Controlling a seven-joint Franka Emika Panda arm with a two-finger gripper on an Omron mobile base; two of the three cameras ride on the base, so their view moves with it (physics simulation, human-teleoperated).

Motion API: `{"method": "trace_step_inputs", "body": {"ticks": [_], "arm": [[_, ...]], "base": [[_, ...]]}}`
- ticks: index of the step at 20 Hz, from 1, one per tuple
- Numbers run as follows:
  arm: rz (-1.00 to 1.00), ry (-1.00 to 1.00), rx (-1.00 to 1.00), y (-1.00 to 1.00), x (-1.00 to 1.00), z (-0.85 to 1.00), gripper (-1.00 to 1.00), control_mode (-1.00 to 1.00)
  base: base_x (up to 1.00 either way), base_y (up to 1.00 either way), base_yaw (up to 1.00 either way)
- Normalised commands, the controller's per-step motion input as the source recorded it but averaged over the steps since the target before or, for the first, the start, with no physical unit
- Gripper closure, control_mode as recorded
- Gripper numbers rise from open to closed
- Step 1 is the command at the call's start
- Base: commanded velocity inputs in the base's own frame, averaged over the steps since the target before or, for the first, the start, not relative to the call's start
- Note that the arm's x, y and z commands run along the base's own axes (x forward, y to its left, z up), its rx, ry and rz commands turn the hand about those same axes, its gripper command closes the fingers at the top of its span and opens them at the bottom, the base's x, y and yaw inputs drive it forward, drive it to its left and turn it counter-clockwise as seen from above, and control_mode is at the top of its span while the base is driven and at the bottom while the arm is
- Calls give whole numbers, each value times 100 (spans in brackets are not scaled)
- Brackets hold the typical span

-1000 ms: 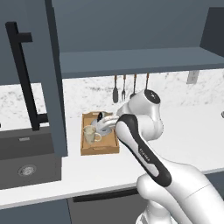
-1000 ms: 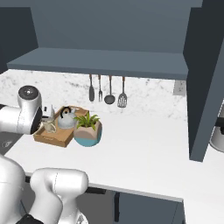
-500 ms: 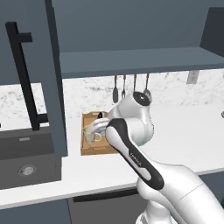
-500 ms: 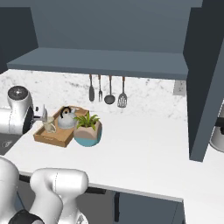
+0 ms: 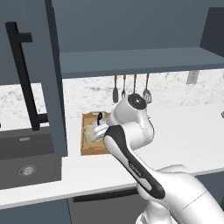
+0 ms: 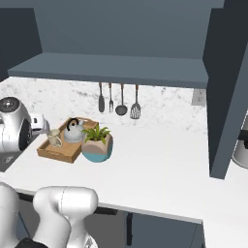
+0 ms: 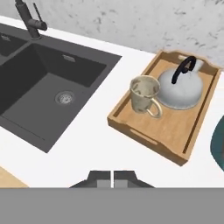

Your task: Pick the kettle from the counter and place it on the tray. Then pick the mug from the cabinet and place it on the tray. Then close the cabinet doors.

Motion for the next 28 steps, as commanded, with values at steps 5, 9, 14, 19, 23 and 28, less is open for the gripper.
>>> {"method": "trace_step_inputs", "body": {"ticks": [5, 9, 14, 19, 23, 28], "arm": [[5, -30, -21, 1, -25, -7, 100, -100], [1, -43, -25, 7, -21, -14, 100, -100], [0, -41, -25, 9, -13, -4, 100, -100], [0, -18, -19, 21, -20, 12, 100, -100], [0, -3, -17, 34, -26, 19, 100, -100], [0, -10, -11, 45, -18, 14, 100, -100]], "base": [[0, 0, 0], [0, 0, 0], [0, 0, 0], [0, 0, 0], [0, 0, 0], [0, 0, 0]]}}
